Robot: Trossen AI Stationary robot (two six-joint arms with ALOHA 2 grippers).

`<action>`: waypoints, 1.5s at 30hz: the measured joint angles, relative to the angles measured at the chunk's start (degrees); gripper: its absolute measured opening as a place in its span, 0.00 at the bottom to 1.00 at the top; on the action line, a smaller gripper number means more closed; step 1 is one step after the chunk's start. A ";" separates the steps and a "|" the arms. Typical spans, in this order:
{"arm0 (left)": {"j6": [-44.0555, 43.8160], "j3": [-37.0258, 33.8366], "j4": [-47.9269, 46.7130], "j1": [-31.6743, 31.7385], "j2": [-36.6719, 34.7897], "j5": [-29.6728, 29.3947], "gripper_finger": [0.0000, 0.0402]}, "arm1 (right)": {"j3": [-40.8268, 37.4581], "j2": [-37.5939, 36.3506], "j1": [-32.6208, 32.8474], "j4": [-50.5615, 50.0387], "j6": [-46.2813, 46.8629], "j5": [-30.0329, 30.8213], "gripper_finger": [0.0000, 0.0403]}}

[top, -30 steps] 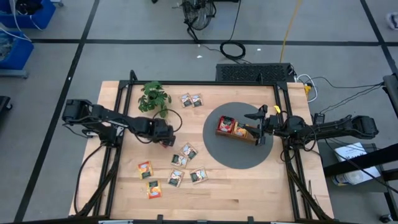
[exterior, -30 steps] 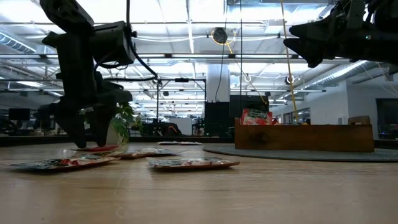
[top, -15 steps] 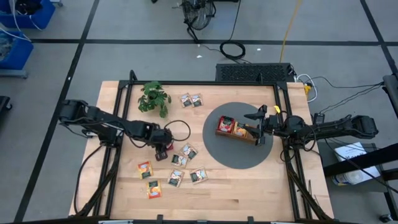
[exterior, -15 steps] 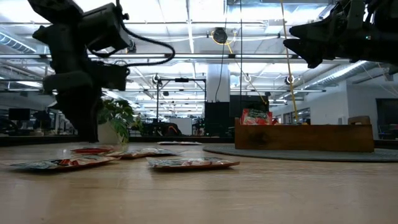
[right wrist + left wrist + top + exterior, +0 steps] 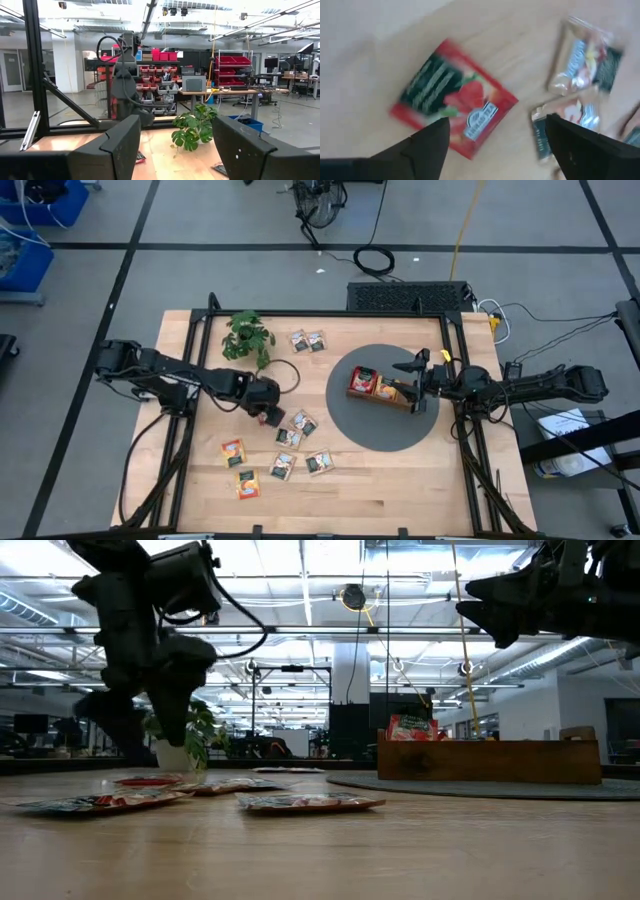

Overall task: Pick & Place Tea
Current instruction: Put the red tea bag into the left section of the wooden organizer

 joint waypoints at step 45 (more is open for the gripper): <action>-37.35 0.33 -13.44 0.45 8.27 -1.80 0.61 | 0.20 0.01 0.01 -0.55 2.09 -0.20 0.57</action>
